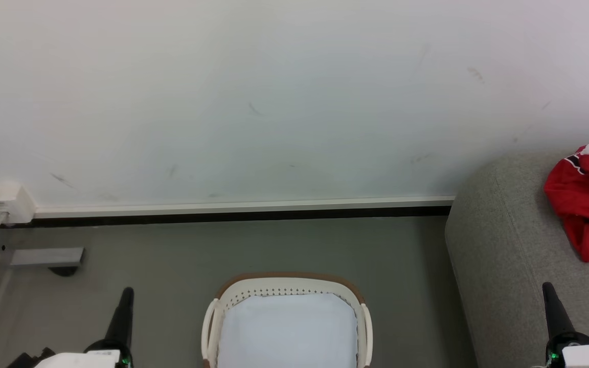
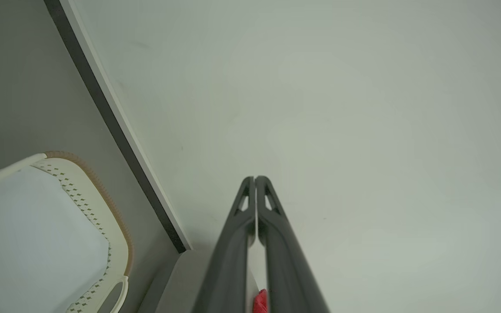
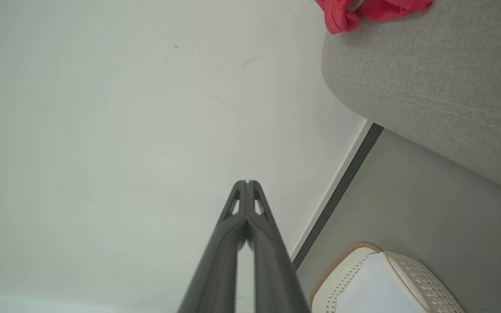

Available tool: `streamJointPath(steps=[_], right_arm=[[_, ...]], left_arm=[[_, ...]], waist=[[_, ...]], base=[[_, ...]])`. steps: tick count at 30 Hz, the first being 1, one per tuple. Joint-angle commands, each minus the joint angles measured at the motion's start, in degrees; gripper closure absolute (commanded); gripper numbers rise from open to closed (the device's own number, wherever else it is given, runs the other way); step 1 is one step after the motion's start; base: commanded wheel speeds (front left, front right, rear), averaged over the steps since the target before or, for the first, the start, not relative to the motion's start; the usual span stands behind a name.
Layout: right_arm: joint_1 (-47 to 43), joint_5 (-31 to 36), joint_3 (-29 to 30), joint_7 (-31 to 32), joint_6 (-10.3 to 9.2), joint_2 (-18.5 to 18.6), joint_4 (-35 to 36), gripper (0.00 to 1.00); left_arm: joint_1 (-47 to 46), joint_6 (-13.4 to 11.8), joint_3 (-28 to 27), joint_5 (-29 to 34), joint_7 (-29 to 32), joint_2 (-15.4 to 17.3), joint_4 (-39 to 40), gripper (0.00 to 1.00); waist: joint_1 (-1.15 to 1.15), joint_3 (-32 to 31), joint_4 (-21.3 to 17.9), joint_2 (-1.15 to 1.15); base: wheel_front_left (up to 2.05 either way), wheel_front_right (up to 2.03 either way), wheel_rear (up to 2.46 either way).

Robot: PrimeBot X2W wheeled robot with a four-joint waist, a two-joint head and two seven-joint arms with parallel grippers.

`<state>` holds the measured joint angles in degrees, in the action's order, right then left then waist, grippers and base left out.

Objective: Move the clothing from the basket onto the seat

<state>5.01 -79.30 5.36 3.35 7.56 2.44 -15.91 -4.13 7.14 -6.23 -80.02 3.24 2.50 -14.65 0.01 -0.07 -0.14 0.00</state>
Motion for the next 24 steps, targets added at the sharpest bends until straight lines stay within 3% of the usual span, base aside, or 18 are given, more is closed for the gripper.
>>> streamJointPath(steps=[1,24], right_arm=[[1.01,-1.6,0.25,0.36,-0.11,0.61,0.61,1.0],[1.43,-11.5,1.19,2.92,-0.12,0.65,1.92,1.0]], left_arm=[[-0.79,0.44,-0.16,-1.43,0.51,0.5,0.36,1.0],[-2.19,0.49,-0.34,-10.8,3.05,0.58,0.64,1.0]], waist=[[0.0,0.01,0.01,0.0],[-0.01,0.21,0.12,0.0]], base=[[0.0,0.0,0.0],[0.0,0.0,0.0]])
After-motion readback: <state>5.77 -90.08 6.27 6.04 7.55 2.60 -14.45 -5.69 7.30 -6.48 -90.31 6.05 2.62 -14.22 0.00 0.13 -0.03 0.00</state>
